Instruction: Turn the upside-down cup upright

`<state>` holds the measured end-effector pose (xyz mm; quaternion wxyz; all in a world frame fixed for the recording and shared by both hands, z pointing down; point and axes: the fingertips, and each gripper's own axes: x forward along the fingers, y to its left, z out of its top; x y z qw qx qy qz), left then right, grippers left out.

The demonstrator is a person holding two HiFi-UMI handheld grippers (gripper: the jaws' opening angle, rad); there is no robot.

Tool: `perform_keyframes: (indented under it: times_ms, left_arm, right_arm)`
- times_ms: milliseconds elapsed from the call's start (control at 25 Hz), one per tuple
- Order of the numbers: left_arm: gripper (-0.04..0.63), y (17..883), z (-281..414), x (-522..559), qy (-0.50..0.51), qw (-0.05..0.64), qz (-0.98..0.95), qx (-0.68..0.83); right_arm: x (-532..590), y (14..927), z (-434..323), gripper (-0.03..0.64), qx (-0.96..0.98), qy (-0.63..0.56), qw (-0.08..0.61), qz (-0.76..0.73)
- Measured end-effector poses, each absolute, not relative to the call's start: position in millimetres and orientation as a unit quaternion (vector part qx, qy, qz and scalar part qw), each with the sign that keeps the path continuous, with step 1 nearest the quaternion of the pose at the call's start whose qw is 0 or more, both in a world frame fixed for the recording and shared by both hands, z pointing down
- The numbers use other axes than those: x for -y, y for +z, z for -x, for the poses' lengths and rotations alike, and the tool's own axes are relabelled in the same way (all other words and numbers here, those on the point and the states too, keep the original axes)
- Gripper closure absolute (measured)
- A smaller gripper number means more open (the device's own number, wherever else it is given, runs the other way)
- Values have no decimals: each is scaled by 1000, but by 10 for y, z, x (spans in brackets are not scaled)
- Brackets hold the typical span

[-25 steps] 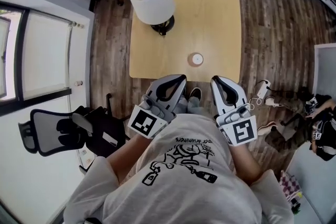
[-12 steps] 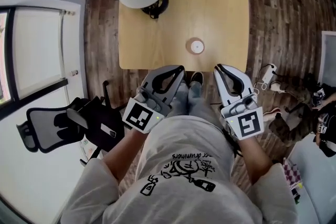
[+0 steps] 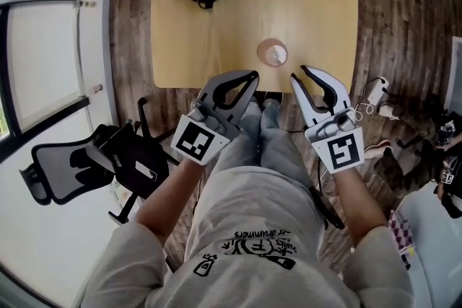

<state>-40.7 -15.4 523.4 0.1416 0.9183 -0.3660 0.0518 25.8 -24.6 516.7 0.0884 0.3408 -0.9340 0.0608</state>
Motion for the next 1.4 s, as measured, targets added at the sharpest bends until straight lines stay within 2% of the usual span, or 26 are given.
perform_keyframes:
  times_ms: [120,320,360,520,840,1040,1400]
  left_arm:
    - [586,5425,414,181,50,140,-918,367]
    - [586,5703,453,252,57,137,-919,364]
    - [586,5756,454,276,61,134,-920,364]
    - [586,5919,455,351,70,127,-920,365]
    - [586,6072,453,447,78,125,-921,361]
    - [586,6108,474,463,75,133,-920,360]
    - [586,5879,539,474,59,131,-922,360]
  right_arm:
    - [291,5344,-218,487,937,63,91,-332]
    - [337,5653,-75,407,941,66,97,-317]
    - [350,5723,-44,372,942,67,101,-313]
    - [391,5926,50,319,942,70,114,-309]
    - [507,6154,145,295,940,55,145,-303]
    - [515,6300,204,295,939,32,188,-284]
    - [598,5991,171,305,937,22,171,-304]
